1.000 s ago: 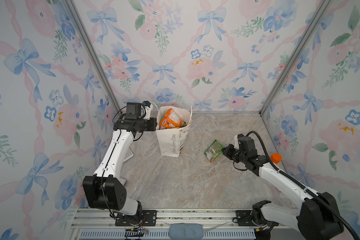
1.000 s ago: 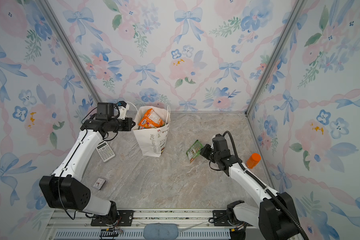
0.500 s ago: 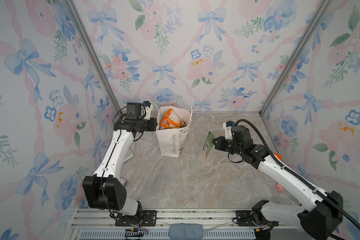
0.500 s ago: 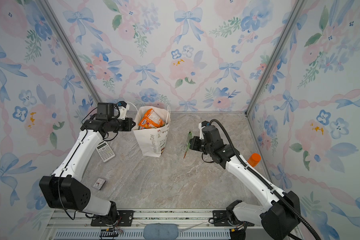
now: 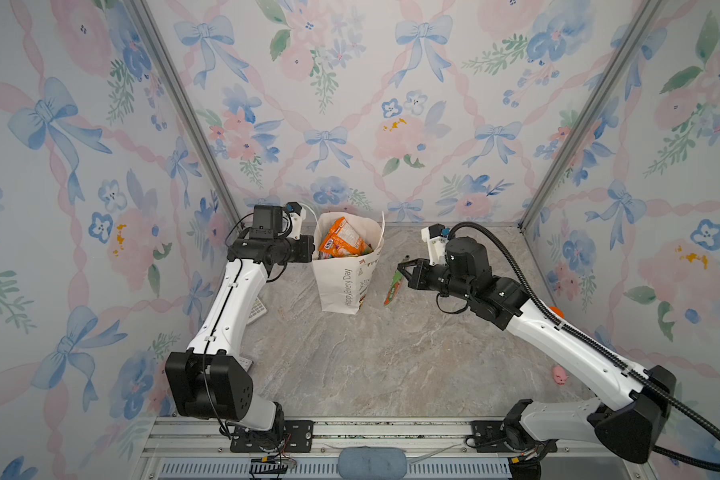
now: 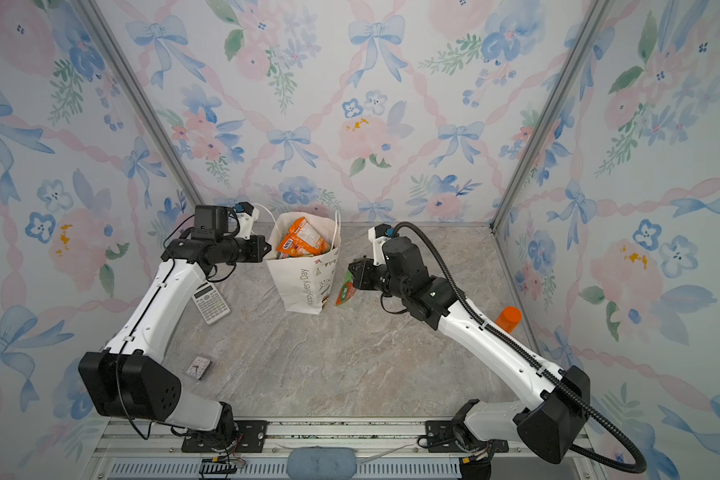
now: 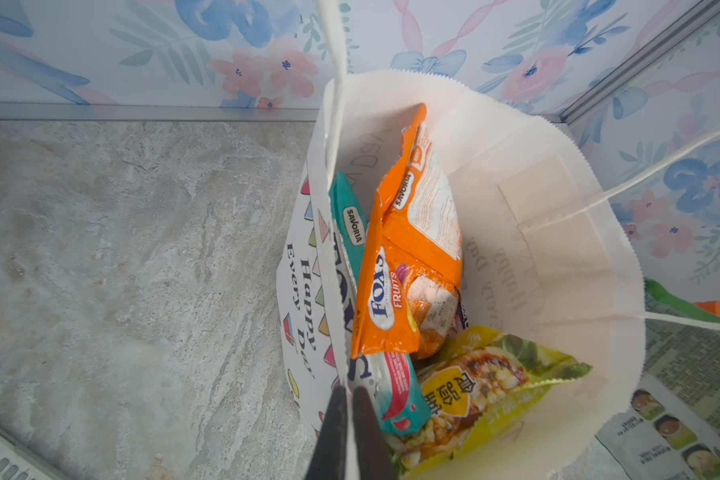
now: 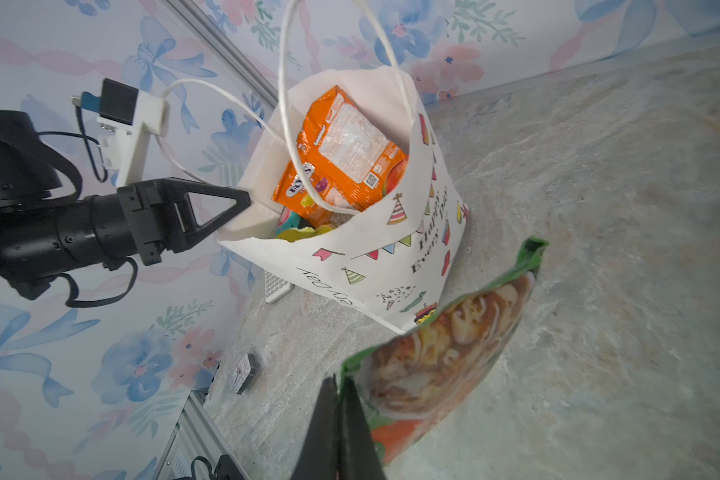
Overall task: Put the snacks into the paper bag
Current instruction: 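Lift the green pack with the right gripper and carry it above the white bag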
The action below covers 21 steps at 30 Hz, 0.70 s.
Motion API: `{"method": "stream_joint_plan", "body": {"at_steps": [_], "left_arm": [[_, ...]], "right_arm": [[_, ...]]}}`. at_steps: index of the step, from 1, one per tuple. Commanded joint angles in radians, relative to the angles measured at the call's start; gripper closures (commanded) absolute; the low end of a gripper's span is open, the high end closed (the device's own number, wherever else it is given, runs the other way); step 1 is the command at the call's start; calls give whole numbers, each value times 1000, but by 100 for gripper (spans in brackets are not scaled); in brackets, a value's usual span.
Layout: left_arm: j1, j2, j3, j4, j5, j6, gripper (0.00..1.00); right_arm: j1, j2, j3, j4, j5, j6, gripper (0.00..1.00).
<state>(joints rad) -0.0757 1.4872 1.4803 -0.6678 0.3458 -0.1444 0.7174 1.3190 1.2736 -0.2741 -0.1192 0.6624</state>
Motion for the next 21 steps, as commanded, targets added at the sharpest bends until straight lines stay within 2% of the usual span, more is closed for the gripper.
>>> {"method": "stream_joint_plan", "body": {"at_steps": [1,21], "left_arm": [[-7,-27,-7,52,23,-14,100],[-9,-30,-7,52,25,-14,100]], "right_arm": [[25,15,73,81,3,14,100],[121,232,433,135,-97,-14,100]]}}
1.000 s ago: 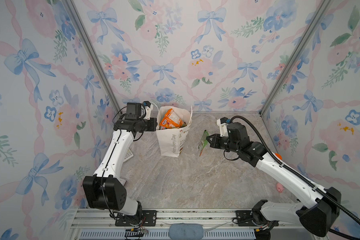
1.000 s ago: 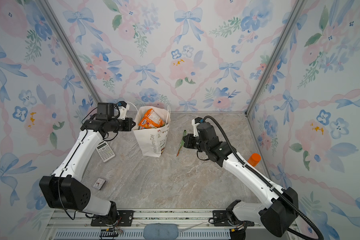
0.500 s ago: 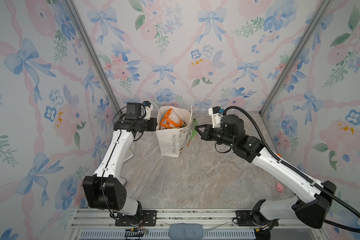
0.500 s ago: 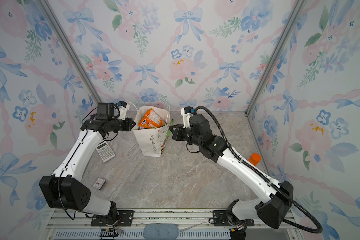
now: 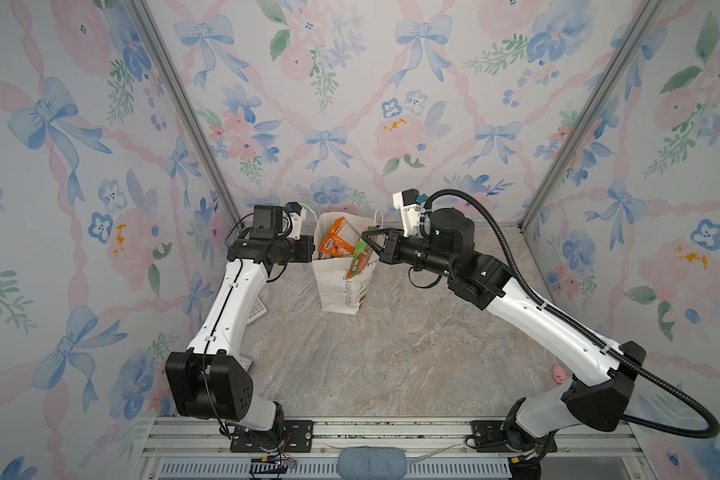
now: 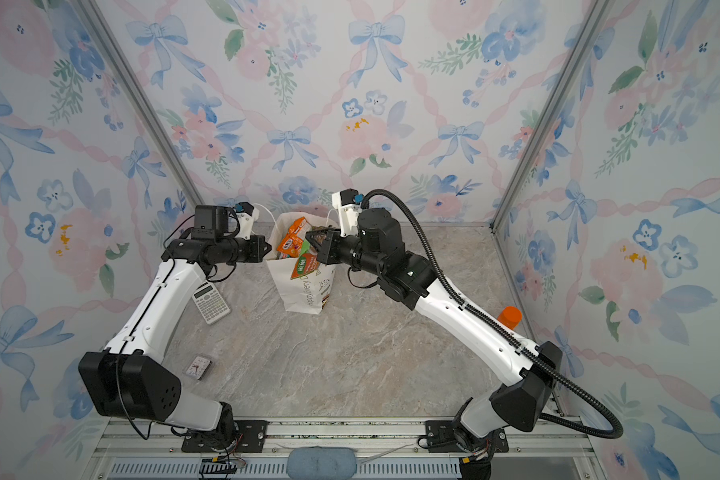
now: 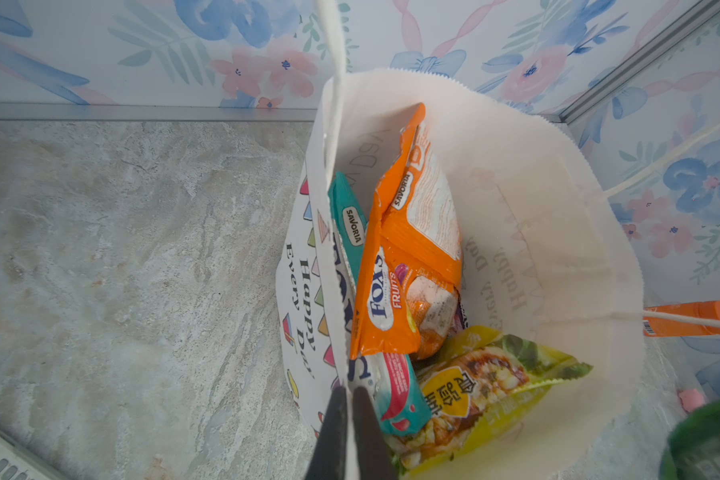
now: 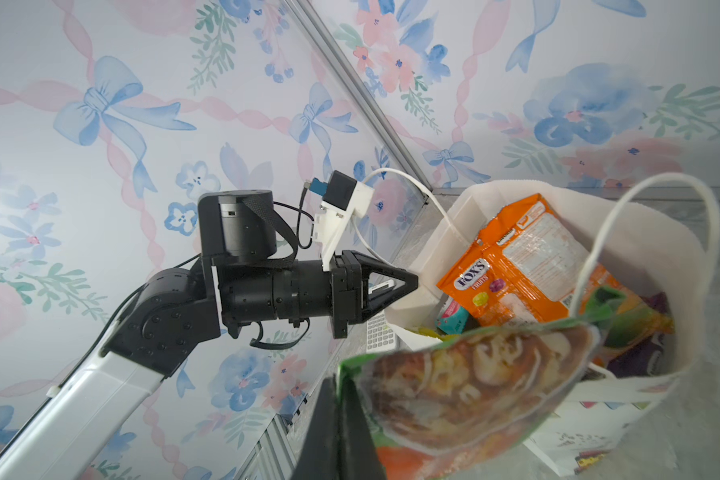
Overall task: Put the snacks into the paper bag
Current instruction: 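Lift the green pack with the right gripper and carry it above the white bag, then lower the green pack into the white bag with the right gripper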
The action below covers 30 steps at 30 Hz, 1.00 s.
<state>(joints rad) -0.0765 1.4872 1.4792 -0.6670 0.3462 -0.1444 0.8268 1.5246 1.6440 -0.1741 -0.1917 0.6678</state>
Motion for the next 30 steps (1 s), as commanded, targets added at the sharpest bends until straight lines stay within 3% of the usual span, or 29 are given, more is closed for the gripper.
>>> {"method": "stream_joint_plan", "body": {"at_steps": [1,17,23,30], "left_arm": [[-8,-30,-7,52,25,-14,100],[-6,-36,-7,52,27,-13,100],[-5,-34,-8,52,32,-13,100],[0,-30,-6,52,33,-11,100]], "right_arm": [[13,39,79,32,-24,-22,100],[-49,263,379,-128,-25,-132,100],[-88,385,531,-292,-27,-194,100],[-101,549,712,-497,50,-284,100]]}}
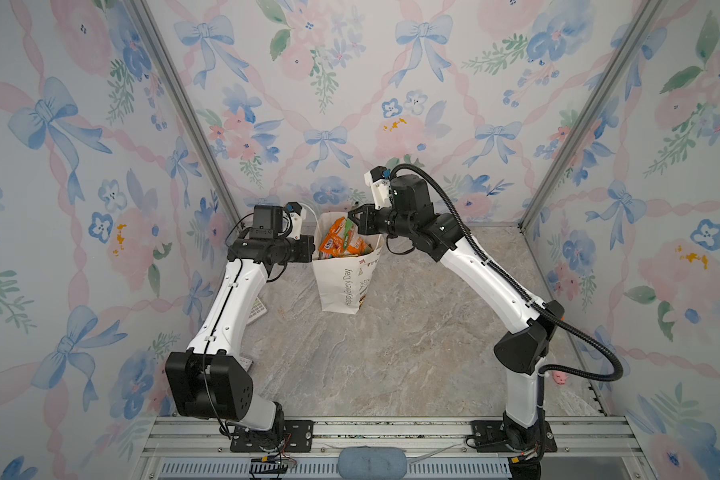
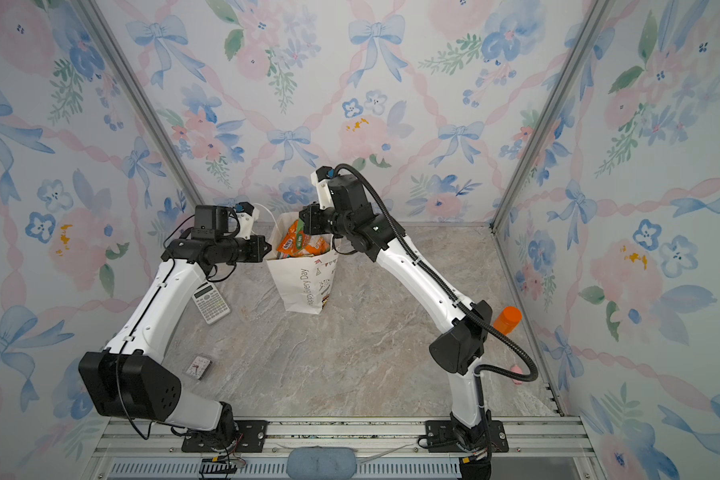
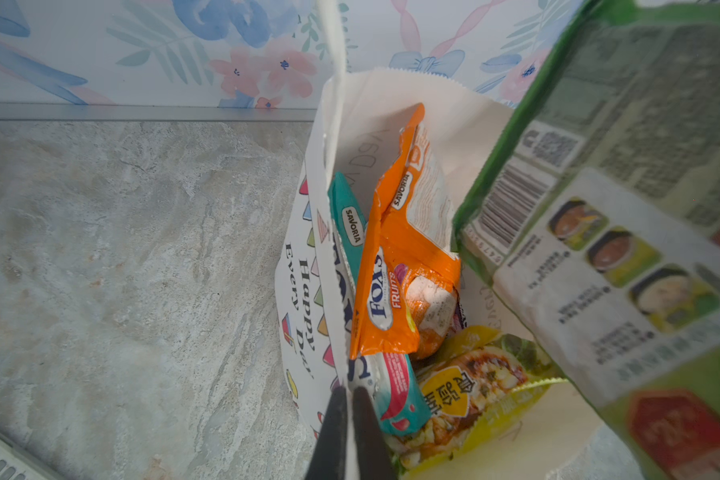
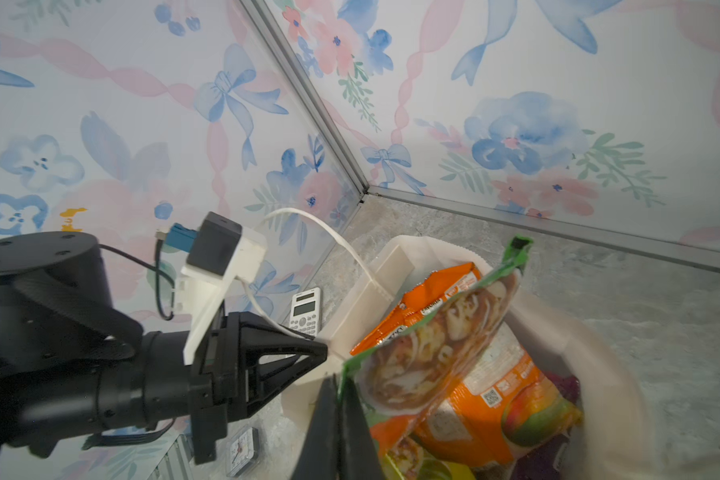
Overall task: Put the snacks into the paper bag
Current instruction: 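Lower the green pack into the white bag with the right gripper, then open the right gripper and raise it out of the white bag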
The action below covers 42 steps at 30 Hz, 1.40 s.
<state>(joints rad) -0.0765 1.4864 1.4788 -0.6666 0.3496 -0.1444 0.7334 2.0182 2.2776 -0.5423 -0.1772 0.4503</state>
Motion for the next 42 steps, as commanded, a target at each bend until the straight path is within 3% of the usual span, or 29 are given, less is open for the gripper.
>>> {"method": "stream_joint_plan", "body": {"at_steps": [1,12,23,26,30,33,37,39,42], "left_arm": [[1,-29,-5,52,31,-12,100],[3,-25,-6,53,33,-12,100],[3,-17,-5,52,35,-14,100],[2,-17,-6,52,33,-14,100],[3,-17,-5,51,31,-12,100],[3,-16,-5,52,32,-12,100],[3,-15,-5,52,32,-12,100],[3,-15,-6,52,29,-11,100],[3,-17,-7,52,25,-11,100]], "right_arm": [[-6,75,109,-155,40,-78,100],[7,301,376,-351,70,-151,100],[7,396,401,-315,71,-131,98],[1,407,404,-270,79,-111,88],[-4,443,446,-256,50,-84,58],[-3,437,460,-259,14,-74,44],[-4,366,430,-239,-12,-75,33],[-3,304,377,-211,-21,-80,21],[-4,201,261,-130,-46,-84,10]]}}
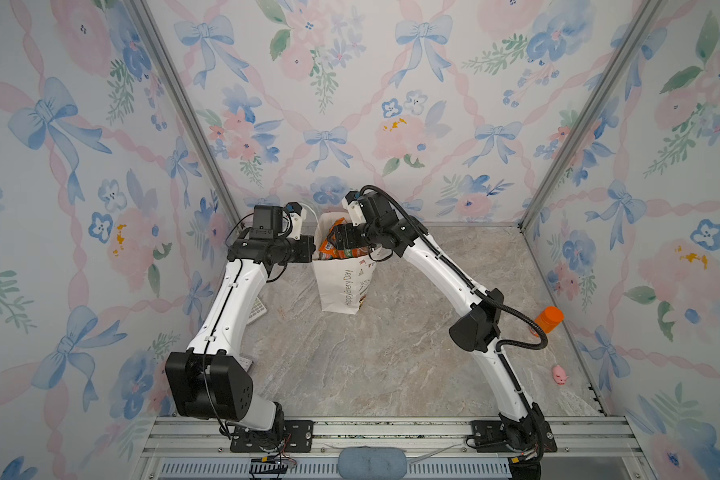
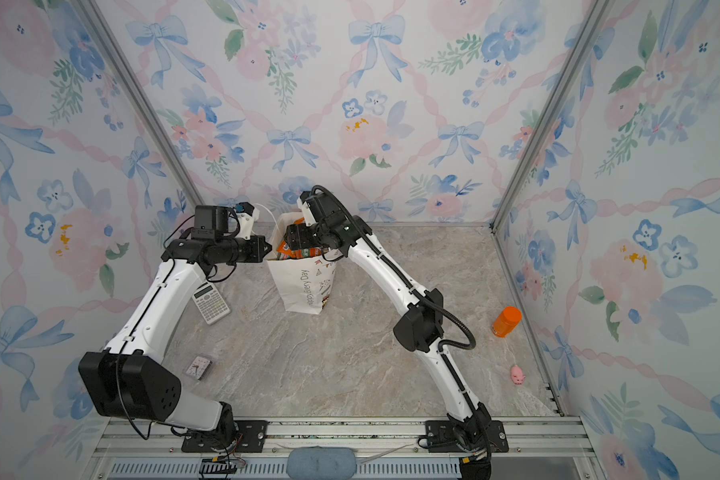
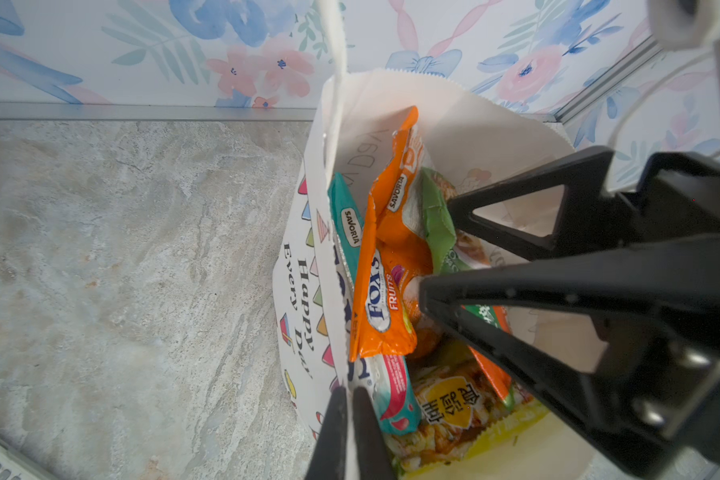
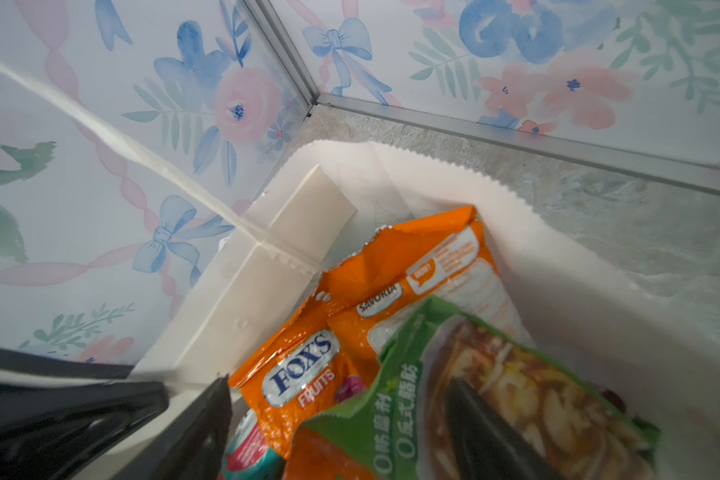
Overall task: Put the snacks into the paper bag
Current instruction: 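Open the right gripper and raise it out of the white bag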
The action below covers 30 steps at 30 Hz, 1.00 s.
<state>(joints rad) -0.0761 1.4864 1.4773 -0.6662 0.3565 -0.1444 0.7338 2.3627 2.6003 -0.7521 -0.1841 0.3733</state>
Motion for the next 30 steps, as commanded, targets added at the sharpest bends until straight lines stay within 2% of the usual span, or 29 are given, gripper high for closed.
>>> {"method": "stream_joint_plan", "body": {"at_steps": [1,3,7,12,17,27,29,30], "left_arm": [[2,-16,-5,51,16,-11,100],[3,-16,-6,51,17,-11,100],[3,-15,-5,51,15,-12,100],[2,-18,-3,51,11,-13,100],[3,-20,-4,51,9,-14,98],[2,-35,0,51,-21,-13,60],[3,-35,0,51,-25,-14,50],[1,-36,0,51,-27,-14,41]], "right_arm": [[-5,-172,-97,108,-52,-9,8],[-4,-228,-157,157,-73,-21,1],[-8,-302,-252,245,-129,-33,4],[-16,-371,-346,376,-251,-8,4],[-16,-483,-474,481,-272,-9,4],[-32,-792,-803,536,-106,-113,3],[-43,-845,-857,531,-75,-126,3],[-48,-866,-878,530,-64,-129,3]]}}
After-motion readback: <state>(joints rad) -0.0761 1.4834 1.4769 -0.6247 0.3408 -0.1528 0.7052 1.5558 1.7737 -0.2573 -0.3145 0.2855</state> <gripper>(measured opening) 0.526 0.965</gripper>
